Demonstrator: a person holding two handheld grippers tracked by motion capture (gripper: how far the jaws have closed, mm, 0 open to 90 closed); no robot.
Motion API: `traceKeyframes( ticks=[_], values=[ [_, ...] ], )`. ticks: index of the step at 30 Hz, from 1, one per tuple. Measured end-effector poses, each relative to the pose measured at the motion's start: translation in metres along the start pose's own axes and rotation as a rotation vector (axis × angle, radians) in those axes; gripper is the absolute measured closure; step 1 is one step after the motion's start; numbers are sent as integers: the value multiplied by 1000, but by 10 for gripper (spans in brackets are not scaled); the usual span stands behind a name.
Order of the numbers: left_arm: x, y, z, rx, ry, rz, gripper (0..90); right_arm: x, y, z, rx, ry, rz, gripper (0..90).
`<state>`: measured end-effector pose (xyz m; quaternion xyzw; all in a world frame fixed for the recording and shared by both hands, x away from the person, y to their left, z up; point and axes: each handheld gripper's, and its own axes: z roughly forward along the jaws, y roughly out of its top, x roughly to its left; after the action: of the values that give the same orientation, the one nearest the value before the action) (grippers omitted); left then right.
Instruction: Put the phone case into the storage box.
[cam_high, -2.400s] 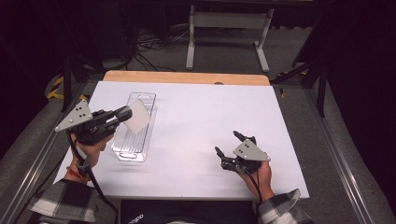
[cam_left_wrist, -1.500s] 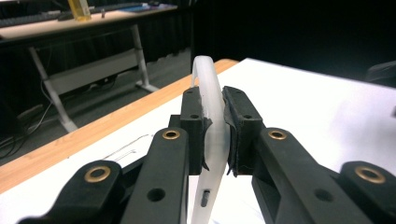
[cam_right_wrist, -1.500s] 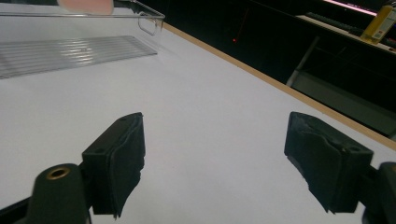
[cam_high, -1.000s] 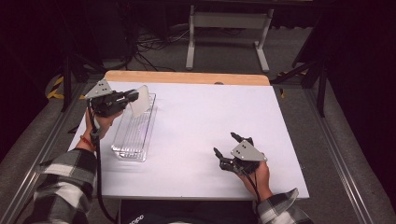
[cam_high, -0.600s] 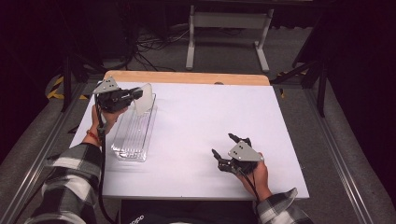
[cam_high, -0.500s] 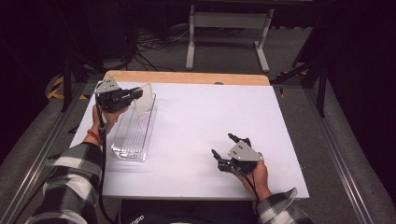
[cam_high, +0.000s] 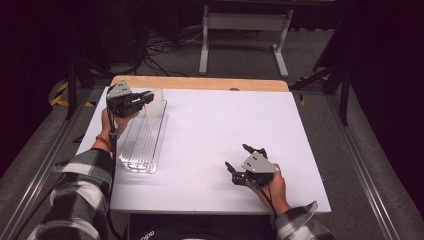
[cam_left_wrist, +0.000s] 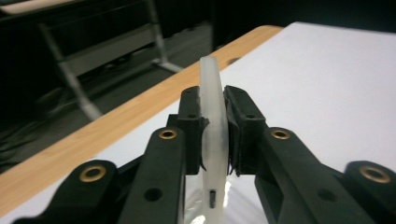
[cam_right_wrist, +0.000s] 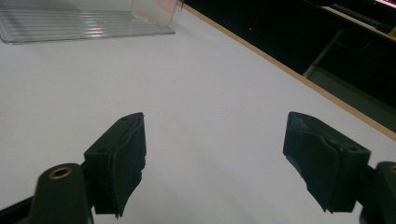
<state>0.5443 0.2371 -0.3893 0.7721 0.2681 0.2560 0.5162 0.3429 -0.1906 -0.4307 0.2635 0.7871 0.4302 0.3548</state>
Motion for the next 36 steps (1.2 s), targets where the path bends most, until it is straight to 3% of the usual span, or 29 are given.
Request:
traceKeyframes(
  ticks=[5, 8, 12, 14, 26, 32, 36],
  values=[
    [5, -1, 1, 33, 57, 35, 703, 1, 0, 1, 4, 5, -6, 216],
    [5, -1, 3, 77, 118, 72, 632, 1, 0, 1, 4, 6, -9, 216],
    [4, -1, 5, 81, 148, 75, 596, 1, 0, 1, 2, 8, -13, 216],
    [2, -1, 9, 99, 184, 86, 561, 1, 1, 0, 2, 10, -17, 217],
    [-2, -2, 19, 109, 258, 95, 447, 2, 1, -1, -4, 16, -21, 218],
    [-7, 2, 21, 108, 332, 124, 377, 2, 1, -1, -10, 22, -22, 219],
    [-7, 2, 21, 96, 336, 103, 355, 2, 1, -2, -19, 26, -18, 221]
  ],
)
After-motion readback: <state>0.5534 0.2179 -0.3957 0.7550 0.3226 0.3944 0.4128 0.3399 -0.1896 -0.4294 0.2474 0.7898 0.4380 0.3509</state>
